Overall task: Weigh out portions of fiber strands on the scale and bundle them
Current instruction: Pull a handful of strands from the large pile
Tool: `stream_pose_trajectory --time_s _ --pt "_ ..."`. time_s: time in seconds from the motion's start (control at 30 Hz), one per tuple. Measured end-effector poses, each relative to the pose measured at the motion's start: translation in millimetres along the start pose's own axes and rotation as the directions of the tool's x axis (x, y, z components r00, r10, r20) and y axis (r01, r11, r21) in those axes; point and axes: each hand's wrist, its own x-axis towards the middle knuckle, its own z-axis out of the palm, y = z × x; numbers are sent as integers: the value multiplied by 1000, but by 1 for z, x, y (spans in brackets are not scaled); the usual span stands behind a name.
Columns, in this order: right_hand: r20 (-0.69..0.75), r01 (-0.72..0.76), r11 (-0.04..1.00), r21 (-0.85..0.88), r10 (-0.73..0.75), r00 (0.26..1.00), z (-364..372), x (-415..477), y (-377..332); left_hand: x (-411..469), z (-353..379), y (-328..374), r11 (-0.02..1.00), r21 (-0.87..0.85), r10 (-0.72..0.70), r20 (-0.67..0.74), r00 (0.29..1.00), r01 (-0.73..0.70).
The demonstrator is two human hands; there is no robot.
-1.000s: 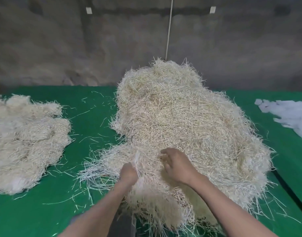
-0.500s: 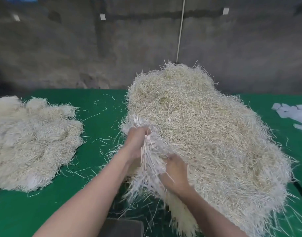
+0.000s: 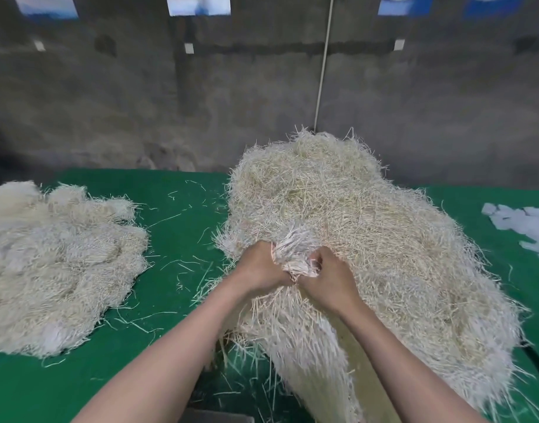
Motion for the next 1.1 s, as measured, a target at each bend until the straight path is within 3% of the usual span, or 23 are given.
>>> stream_pose_trajectory --time_s 0.1,0.23,0.3,0.37,0.5,0.67,0.77,0.8,0.87,0.97,1.03,1.1 --pt "14 -22 988 154 20 1000 -1 -1 6 -2 -3 -1 1000 -19 -14 48 999 15" --pt "-167 64 891 449 14 986 -6 1 -9 -4 7 1 994 95 37 76 996 -45" --pt "-184 75 877 475 16 983 -8 1 -15 -3 5 6 996 -95 3 26 1000 0" --pt "-121 8 879 477 57 991 -8 0 -10 2 -6 10 926 -376 -60 -70 996 29" --pt "11 -38 951 306 36 999 9 0 5 11 -17 20 784 -613 -193 -95 977 95" --pt "117 -94 982 -164 114 987 25 -6 48 18 -32 31 575 -814 -285 -107 952 80" --pt "213 -153 951 -270 213 954 20 -16 67 28 -41 27 623 -782 -271 -183 945 27" --pt "195 -145 965 -217 189 962 16 -14 65 29 -40 27 647 -762 -252 -180 951 27" --pt "115 -121 991 53 115 987 0 -9 47 29 -34 25 675 -737 -216 -146 965 40" --pt "137 -106 902 417 53 989 -23 0 9 26 -24 23 710 -702 -132 -69 989 46" --pt "143 -41 859 511 -38 989 -28 3 -9 20 -17 27 761 -646 -35 49 998 59" --pt "150 -45 885 463 -29 988 -18 5 -17 15 -11 31 802 -594 -7 97 995 63"
